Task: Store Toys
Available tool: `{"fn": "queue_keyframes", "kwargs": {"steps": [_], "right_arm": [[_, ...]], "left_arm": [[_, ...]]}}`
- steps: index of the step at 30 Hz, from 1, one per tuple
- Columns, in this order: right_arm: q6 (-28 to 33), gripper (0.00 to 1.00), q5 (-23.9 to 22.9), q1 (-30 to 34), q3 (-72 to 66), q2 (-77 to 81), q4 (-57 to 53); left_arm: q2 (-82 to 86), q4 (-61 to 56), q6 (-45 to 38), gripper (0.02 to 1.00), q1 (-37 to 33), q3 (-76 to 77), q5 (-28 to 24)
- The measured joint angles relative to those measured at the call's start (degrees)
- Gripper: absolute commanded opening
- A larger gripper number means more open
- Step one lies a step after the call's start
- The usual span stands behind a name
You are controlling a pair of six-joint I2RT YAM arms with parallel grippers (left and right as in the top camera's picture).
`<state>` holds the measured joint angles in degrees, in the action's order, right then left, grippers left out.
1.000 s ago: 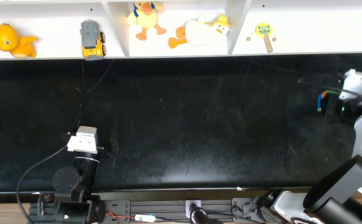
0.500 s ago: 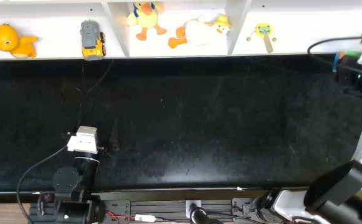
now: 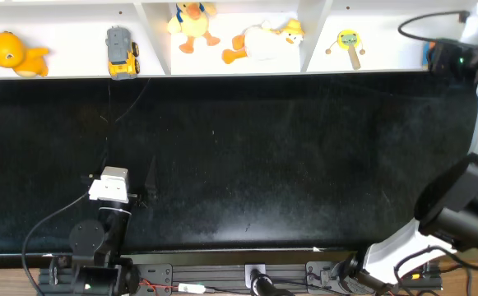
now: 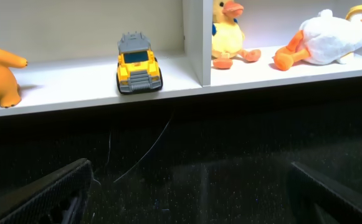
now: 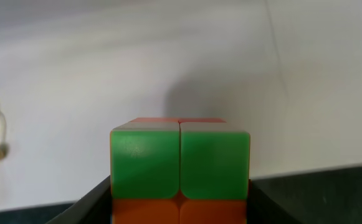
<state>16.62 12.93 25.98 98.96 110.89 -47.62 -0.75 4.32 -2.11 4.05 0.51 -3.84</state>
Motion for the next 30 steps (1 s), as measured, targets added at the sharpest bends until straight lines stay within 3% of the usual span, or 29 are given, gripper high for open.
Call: {"fn": "queue_keyframes", "kwargs": {"steps": [5,6,8,9,15,20,26,30], "right_arm": [[-0.2,0.503,0.2,-1.2,1.7,2.4,0.0],[-0.2,0.643,0.3,-1.3,1.7,2.9,0.0],[-0.1,0.752,0.3,-1.4,1.7,3.8,0.0],[-0.2,0.993,0.2,-1.4,1.7,4.0,0.0],[-0.5,0.998,-0.1,-1.4,2.1,3.8,-0.2],[-0.5,0.998,-3.7,-1.4,-0.5,-0.6,-0.5],[-0.5,0.996,-9.6,-1.2,-21.0,-17.3,1.5],[-0.5,0.996,-11.9,-0.5,-41.2,-30.5,8.7]], "left_arm": [[0.0,0.0,0.0,0.998,0.0,0.0,0.0],[0.0,0.0,0.0,0.996,0.0,0.0,0.0],[0.0,0.0,0.0,0.998,0.0,0.0,0.0],[0.0,0.0,0.0,0.998,0.0,0.0,0.0],[0.0,0.0,0.0,0.996,0.0,0.0,0.0],[0.0,0.0,0.0,0.998,0.0,0.0,0.0],[0.0,0.0,0.0,0.998,0.0,0.0,0.0],[0.0,0.0,0.0,0.998,0.0,0.0,0.0]]}}
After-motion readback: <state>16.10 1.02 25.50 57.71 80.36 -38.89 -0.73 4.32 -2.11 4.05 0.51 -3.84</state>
